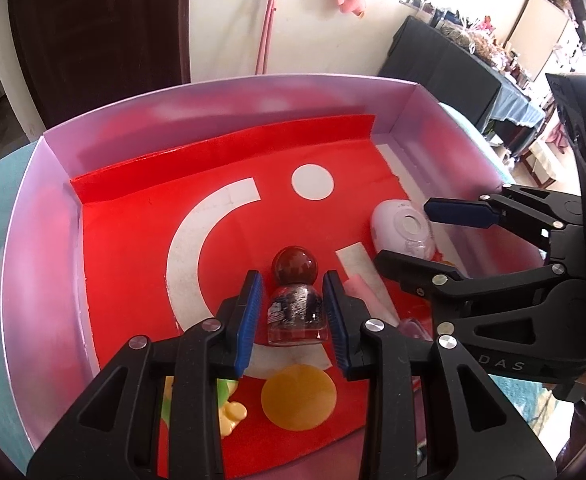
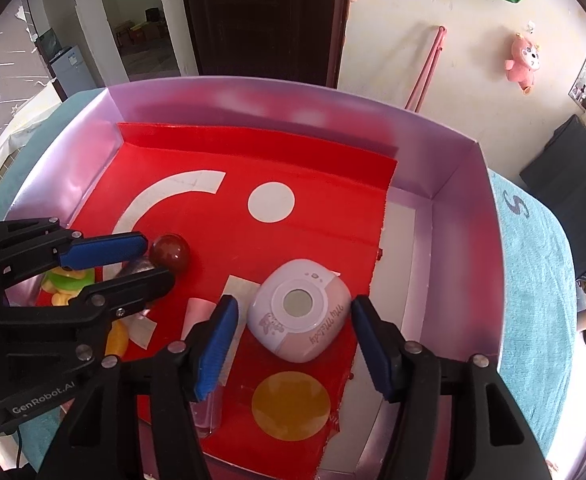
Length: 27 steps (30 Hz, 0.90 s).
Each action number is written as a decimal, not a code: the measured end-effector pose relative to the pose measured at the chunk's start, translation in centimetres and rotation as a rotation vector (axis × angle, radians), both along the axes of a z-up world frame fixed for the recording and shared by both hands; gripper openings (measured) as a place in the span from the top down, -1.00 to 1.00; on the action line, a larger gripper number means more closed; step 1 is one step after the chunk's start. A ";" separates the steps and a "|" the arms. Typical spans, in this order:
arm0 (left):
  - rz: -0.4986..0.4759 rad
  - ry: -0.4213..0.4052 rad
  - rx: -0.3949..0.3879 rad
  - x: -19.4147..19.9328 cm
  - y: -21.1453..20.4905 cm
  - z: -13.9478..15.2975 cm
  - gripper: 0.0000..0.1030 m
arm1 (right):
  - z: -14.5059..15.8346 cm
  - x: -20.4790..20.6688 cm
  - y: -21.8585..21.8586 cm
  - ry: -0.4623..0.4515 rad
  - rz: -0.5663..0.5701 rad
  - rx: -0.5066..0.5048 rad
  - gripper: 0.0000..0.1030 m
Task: Organize rigid objects
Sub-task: 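Lower both held objects onto the red floor and open both grippers, then withdraw both open grippers from the box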
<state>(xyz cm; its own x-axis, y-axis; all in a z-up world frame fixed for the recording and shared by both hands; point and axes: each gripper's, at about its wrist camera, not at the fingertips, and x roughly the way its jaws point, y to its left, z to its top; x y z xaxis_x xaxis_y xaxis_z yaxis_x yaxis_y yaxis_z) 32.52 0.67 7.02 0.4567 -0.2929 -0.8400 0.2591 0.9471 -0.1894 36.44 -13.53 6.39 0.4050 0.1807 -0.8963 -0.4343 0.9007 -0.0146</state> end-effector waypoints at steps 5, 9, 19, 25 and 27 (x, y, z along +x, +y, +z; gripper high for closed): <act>0.003 -0.021 -0.026 -0.9 0.6 1.1 0.42 | 0.9 -0.6 -0.1 -0.013 -0.002 0.006 -0.26; 0.001 -0.043 -0.053 -2.2 0.9 2.2 0.42 | 2.0 -1.7 -0.2 -0.030 -0.008 0.011 -0.28; -0.006 -0.207 -0.091 -8.2 1.1 6.2 0.41 | 6.2 -6.2 -2.1 -0.130 -0.010 0.089 -0.39; 0.031 -0.391 -0.110 -12.8 1.2 9.1 -0.44 | 8.6 -10.0 -3.4 -0.215 -0.013 0.146 -0.47; 0.048 -0.424 -0.109 -14.1 1.3 9.8 -0.44 | 9.4 -11.7 -3.8 -0.251 -0.012 0.160 -0.48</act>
<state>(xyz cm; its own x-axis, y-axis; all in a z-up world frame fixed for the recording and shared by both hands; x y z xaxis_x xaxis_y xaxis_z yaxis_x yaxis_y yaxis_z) 18.37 1.99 16.86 0.7695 -0.3397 -0.5409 0.2920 0.9402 -0.1751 24.74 -17.30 15.78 0.6136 0.3054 -0.7282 -0.4240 0.9054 0.0224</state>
